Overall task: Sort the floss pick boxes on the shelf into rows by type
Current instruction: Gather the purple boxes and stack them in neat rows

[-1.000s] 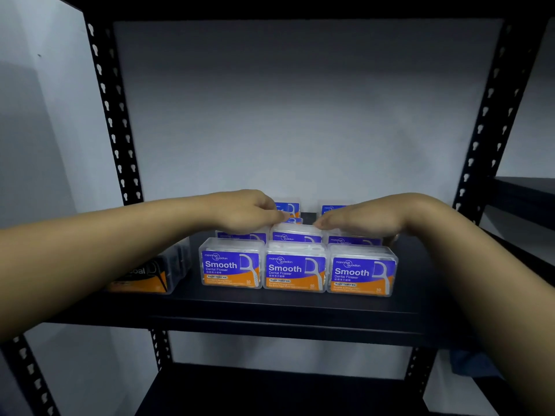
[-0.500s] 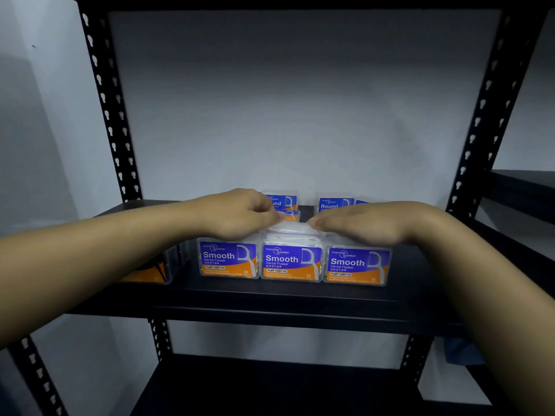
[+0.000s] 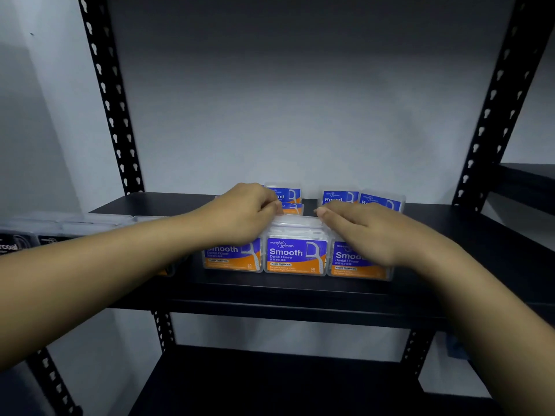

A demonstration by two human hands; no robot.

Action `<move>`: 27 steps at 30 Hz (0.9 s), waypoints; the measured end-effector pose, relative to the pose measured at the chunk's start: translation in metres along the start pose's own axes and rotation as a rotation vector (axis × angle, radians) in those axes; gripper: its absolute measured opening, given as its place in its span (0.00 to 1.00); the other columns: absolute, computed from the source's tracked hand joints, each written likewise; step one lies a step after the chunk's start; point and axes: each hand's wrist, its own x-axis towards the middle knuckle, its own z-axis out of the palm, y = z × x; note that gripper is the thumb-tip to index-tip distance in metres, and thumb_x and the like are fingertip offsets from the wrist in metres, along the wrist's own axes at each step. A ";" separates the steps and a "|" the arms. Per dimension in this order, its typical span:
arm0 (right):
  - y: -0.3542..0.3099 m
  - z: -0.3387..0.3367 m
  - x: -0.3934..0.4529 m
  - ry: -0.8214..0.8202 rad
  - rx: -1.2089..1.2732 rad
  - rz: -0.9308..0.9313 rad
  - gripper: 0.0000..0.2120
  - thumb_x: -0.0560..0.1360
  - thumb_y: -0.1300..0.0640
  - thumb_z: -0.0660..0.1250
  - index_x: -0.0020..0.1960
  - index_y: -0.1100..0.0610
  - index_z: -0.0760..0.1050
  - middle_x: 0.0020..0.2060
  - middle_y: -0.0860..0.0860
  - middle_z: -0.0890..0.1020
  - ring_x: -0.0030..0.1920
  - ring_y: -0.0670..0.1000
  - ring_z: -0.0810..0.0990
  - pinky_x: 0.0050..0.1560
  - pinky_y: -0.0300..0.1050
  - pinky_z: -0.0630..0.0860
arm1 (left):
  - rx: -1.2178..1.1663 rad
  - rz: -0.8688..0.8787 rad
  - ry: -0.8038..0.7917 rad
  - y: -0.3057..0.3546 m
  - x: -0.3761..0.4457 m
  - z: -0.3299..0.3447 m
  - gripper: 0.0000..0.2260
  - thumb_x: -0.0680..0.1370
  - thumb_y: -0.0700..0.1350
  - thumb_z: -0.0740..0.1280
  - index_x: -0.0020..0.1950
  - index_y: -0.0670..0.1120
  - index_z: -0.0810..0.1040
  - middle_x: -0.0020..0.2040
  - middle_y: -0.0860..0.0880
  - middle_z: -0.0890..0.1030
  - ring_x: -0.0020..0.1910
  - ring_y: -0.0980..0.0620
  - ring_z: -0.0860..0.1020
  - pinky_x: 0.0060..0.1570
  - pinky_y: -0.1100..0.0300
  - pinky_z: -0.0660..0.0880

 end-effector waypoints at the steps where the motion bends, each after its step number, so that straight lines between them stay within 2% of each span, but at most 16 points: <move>1: -0.001 0.000 -0.001 0.006 -0.009 -0.001 0.26 0.83 0.35 0.47 0.75 0.43 0.70 0.73 0.46 0.76 0.72 0.51 0.73 0.70 0.50 0.69 | -0.002 0.001 0.010 0.001 0.000 0.001 0.16 0.85 0.52 0.58 0.56 0.44 0.82 0.53 0.47 0.85 0.47 0.55 0.82 0.44 0.58 0.78; 3: -0.003 0.001 -0.002 0.011 -0.021 0.002 0.26 0.83 0.34 0.48 0.74 0.43 0.71 0.71 0.46 0.78 0.69 0.50 0.76 0.68 0.50 0.72 | -0.010 -0.001 0.015 0.003 -0.001 0.001 0.15 0.85 0.51 0.60 0.56 0.44 0.82 0.53 0.48 0.85 0.47 0.55 0.82 0.42 0.59 0.77; 5: -0.004 0.002 -0.002 0.001 -0.035 0.008 0.28 0.80 0.30 0.49 0.72 0.42 0.72 0.66 0.45 0.81 0.63 0.49 0.79 0.64 0.51 0.75 | -0.009 -0.006 0.014 0.006 -0.002 0.001 0.15 0.85 0.51 0.60 0.58 0.44 0.82 0.53 0.48 0.85 0.48 0.54 0.82 0.44 0.56 0.80; 7: -0.008 0.002 -0.003 -0.012 -0.039 0.002 0.33 0.74 0.24 0.47 0.67 0.40 0.73 0.60 0.43 0.83 0.57 0.47 0.81 0.60 0.51 0.78 | -0.019 -0.018 0.009 0.008 -0.003 0.000 0.15 0.84 0.52 0.61 0.57 0.44 0.82 0.51 0.47 0.85 0.48 0.52 0.83 0.47 0.50 0.81; 9: -0.011 0.003 -0.004 -0.006 -0.033 -0.016 0.37 0.68 0.20 0.45 0.63 0.40 0.75 0.55 0.41 0.84 0.53 0.46 0.82 0.57 0.50 0.80 | -0.033 -0.027 0.006 0.010 -0.005 -0.001 0.17 0.84 0.54 0.60 0.53 0.43 0.83 0.47 0.48 0.85 0.45 0.52 0.84 0.46 0.50 0.81; 11: -0.015 0.004 -0.004 0.006 -0.044 -0.028 0.40 0.64 0.18 0.46 0.61 0.41 0.75 0.52 0.40 0.84 0.51 0.45 0.82 0.55 0.49 0.80 | -0.030 -0.035 0.008 0.010 -0.008 0.002 0.19 0.84 0.55 0.59 0.49 0.43 0.82 0.43 0.48 0.85 0.41 0.55 0.83 0.40 0.52 0.80; 13: -0.017 0.006 -0.004 0.021 -0.054 -0.027 0.41 0.62 0.16 0.46 0.61 0.39 0.75 0.51 0.39 0.84 0.51 0.46 0.83 0.55 0.51 0.81 | 0.018 -0.019 0.041 0.010 -0.010 0.007 0.18 0.84 0.55 0.58 0.44 0.45 0.80 0.38 0.51 0.81 0.36 0.56 0.80 0.33 0.59 0.72; 15: -0.018 0.008 -0.002 0.024 -0.040 -0.024 0.40 0.61 0.15 0.47 0.61 0.38 0.74 0.51 0.38 0.84 0.51 0.46 0.83 0.55 0.51 0.80 | 0.045 -0.005 0.069 0.009 -0.012 0.011 0.17 0.84 0.54 0.58 0.41 0.47 0.77 0.35 0.53 0.78 0.34 0.57 0.78 0.31 0.62 0.67; 17: -0.019 0.008 -0.001 0.017 -0.030 -0.023 0.39 0.62 0.17 0.48 0.60 0.38 0.74 0.51 0.39 0.84 0.51 0.46 0.82 0.54 0.49 0.80 | 0.040 -0.003 0.069 0.008 -0.012 0.011 0.16 0.84 0.53 0.59 0.39 0.50 0.75 0.34 0.55 0.76 0.33 0.57 0.77 0.30 0.64 0.66; 20: -0.019 0.009 -0.001 0.031 -0.034 -0.036 0.41 0.61 0.16 0.47 0.62 0.39 0.74 0.53 0.40 0.84 0.51 0.46 0.82 0.54 0.50 0.80 | 0.020 -0.012 0.051 0.007 -0.013 0.010 0.14 0.84 0.54 0.60 0.44 0.51 0.78 0.37 0.57 0.76 0.36 0.58 0.79 0.31 0.65 0.69; 23: -0.019 0.011 -0.001 0.034 -0.027 -0.050 0.39 0.63 0.18 0.49 0.63 0.39 0.73 0.51 0.39 0.83 0.49 0.44 0.82 0.47 0.44 0.77 | 0.016 -0.016 0.043 0.006 -0.015 0.009 0.15 0.84 0.55 0.60 0.52 0.47 0.82 0.42 0.55 0.79 0.39 0.57 0.80 0.33 0.63 0.73; 25: -0.021 0.013 -0.001 0.037 -0.023 -0.063 0.34 0.64 0.19 0.49 0.59 0.38 0.72 0.47 0.38 0.81 0.45 0.41 0.80 0.42 0.41 0.74 | 0.017 -0.016 0.054 0.006 -0.017 0.008 0.16 0.83 0.56 0.61 0.52 0.47 0.82 0.41 0.55 0.80 0.38 0.57 0.80 0.33 0.63 0.73; 27: -0.021 0.014 0.000 0.049 -0.018 -0.070 0.35 0.64 0.19 0.50 0.58 0.40 0.73 0.46 0.38 0.82 0.44 0.40 0.80 0.41 0.41 0.74 | 0.025 -0.022 0.069 0.006 -0.017 0.009 0.16 0.83 0.56 0.61 0.50 0.47 0.82 0.38 0.56 0.78 0.36 0.58 0.79 0.31 0.63 0.70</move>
